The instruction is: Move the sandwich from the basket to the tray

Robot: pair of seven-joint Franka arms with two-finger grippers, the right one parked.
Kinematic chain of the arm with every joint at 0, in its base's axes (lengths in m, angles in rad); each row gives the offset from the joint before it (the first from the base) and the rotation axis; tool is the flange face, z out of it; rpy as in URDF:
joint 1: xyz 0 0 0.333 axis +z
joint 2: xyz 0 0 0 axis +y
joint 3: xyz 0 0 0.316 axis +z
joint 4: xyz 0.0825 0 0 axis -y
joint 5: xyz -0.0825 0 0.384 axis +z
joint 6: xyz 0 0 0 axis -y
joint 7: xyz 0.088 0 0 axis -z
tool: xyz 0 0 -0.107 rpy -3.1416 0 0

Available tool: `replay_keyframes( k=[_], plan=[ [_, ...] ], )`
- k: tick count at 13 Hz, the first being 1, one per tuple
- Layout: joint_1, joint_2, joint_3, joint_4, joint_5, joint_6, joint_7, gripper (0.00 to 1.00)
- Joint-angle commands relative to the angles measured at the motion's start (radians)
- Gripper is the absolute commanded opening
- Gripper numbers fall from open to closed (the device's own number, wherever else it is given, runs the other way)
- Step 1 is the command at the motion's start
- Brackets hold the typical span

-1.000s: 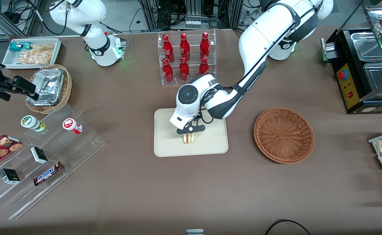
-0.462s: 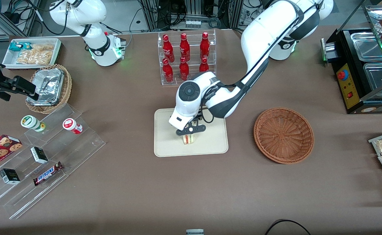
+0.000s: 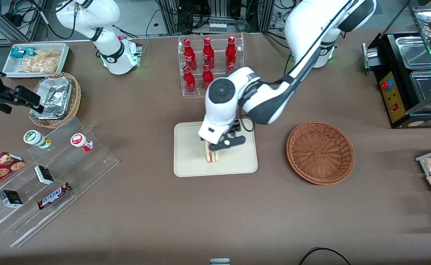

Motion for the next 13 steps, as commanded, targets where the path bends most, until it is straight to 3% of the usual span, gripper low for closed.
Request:
replay_keyframes(
  k=[1, 5, 13],
  plan=[
    [0.073, -0.063, 0.000, -0.029, -0.016, -0.109, 0.001, 1.00],
    [0.165, -0.101, 0.000, -0.092, -0.005, -0.185, 0.016, 1.00],
    [0.411, -0.366, -0.003, -0.379, -0.028, -0.219, 0.421, 1.00]
  ],
)
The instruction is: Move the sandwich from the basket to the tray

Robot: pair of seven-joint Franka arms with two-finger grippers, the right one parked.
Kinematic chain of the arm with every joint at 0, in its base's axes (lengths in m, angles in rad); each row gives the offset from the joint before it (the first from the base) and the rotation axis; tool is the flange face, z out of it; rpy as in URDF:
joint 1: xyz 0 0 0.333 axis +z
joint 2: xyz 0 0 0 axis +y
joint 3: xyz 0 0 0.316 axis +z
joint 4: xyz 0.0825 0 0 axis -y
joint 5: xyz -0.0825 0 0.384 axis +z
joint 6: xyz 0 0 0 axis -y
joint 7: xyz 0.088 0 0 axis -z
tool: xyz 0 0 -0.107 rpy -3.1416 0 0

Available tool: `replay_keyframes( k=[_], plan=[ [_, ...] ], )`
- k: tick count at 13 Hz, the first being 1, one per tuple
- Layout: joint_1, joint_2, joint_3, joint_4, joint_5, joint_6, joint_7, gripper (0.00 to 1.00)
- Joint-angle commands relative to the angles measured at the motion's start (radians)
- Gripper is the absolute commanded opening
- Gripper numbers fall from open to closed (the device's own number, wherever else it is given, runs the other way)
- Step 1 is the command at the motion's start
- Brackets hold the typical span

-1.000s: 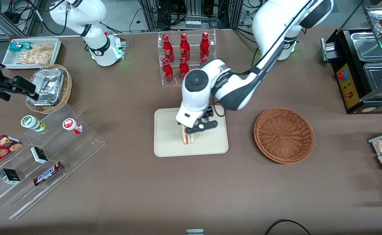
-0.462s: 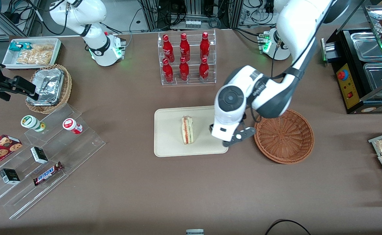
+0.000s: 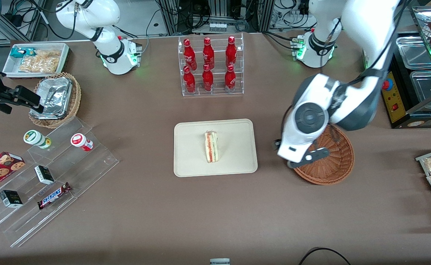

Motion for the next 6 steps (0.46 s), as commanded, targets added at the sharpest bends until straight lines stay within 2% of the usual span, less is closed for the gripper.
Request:
replay_keyframes(
  k=[1, 4, 6],
  plan=[
    [0.078, -0.138, -0.007, -0.129, -0.046, -0.006, 0.135, 1.00],
    [0.133, -0.212, -0.004, -0.161, -0.089, -0.060, 0.290, 1.00],
    [0.130, -0.268, 0.068, -0.169, -0.156, -0.099, 0.411, 1.00]
  ],
)
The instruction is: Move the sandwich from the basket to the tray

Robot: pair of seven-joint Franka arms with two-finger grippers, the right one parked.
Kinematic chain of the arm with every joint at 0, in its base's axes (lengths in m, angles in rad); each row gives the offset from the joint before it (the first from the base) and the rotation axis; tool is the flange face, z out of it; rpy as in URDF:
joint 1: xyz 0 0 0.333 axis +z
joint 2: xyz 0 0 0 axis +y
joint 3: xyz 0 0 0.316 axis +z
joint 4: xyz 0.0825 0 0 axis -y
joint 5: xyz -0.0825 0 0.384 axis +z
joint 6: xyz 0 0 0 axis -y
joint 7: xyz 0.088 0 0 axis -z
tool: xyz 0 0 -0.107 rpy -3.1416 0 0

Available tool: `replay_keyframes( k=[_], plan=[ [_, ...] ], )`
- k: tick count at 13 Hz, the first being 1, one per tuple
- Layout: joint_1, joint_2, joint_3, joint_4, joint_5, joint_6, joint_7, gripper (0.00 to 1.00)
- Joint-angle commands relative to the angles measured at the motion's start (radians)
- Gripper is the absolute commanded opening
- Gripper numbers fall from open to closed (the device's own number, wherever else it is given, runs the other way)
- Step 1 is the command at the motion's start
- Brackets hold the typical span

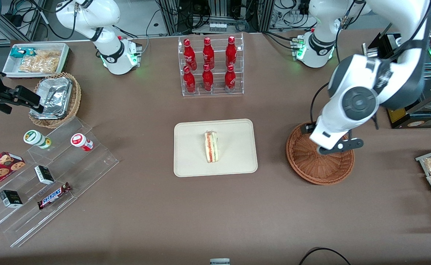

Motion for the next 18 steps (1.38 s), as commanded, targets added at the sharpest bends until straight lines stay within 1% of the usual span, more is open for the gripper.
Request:
replay_keyframes(
  k=[1, 5, 6, 8, 9, 10, 12, 14, 18],
  plan=[
    [0.003, -0.116, 0.072, -0.047, -0.072, -0.049, 0.151, 1.00],
    [-0.069, -0.183, 0.216, -0.035, -0.121, -0.114, 0.310, 1.00],
    [-0.069, -0.195, 0.222, -0.030, -0.120, -0.117, 0.346, 1.00],
    [-0.116, -0.203, 0.306, 0.014, -0.121, -0.151, 0.404, 1.00],
    [-0.122, -0.201, 0.333, 0.040, -0.121, -0.171, 0.435, 1.00],
    [-0.124, -0.203, 0.339, 0.063, -0.121, -0.184, 0.465, 1.00],
    [-0.126, -0.219, 0.382, 0.082, -0.121, -0.186, 0.525, 1.00],
    [-0.126, -0.226, 0.406, 0.089, -0.123, -0.174, 0.547, 1.00],
    [-0.126, -0.226, 0.454, 0.120, -0.193, -0.168, 0.549, 1.00]
  ],
)
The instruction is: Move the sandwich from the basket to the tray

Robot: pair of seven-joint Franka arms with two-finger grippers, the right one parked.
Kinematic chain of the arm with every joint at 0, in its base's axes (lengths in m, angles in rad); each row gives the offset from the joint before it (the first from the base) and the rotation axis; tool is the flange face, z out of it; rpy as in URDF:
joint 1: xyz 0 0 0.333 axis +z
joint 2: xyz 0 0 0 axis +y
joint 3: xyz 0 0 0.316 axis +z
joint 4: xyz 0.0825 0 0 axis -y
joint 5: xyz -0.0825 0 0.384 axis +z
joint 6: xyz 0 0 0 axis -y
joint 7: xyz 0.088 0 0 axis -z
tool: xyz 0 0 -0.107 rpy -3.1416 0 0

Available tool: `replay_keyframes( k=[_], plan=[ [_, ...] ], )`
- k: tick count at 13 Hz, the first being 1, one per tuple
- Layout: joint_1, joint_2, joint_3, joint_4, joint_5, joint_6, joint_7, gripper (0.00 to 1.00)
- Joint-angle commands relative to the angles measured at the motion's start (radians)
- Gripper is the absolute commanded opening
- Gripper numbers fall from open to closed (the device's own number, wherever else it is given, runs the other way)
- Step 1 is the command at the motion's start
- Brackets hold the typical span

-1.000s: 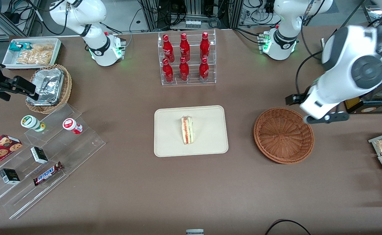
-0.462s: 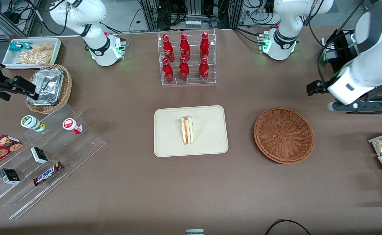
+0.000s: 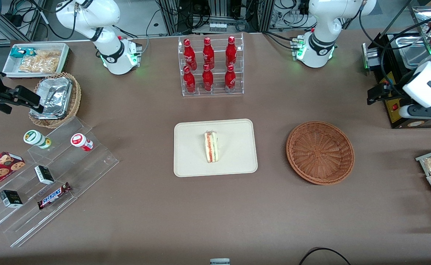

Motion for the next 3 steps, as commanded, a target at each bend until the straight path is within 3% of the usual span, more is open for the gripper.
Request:
replay_keyframes(
  k=[1, 3],
  plan=[
    [-0.015, -0.008, 0.035, 0.018, -0.057, -0.003, 0.024, 1.00],
    [-0.015, -0.008, 0.035, 0.018, -0.058, 0.004, 0.028, 1.00]
  ],
)
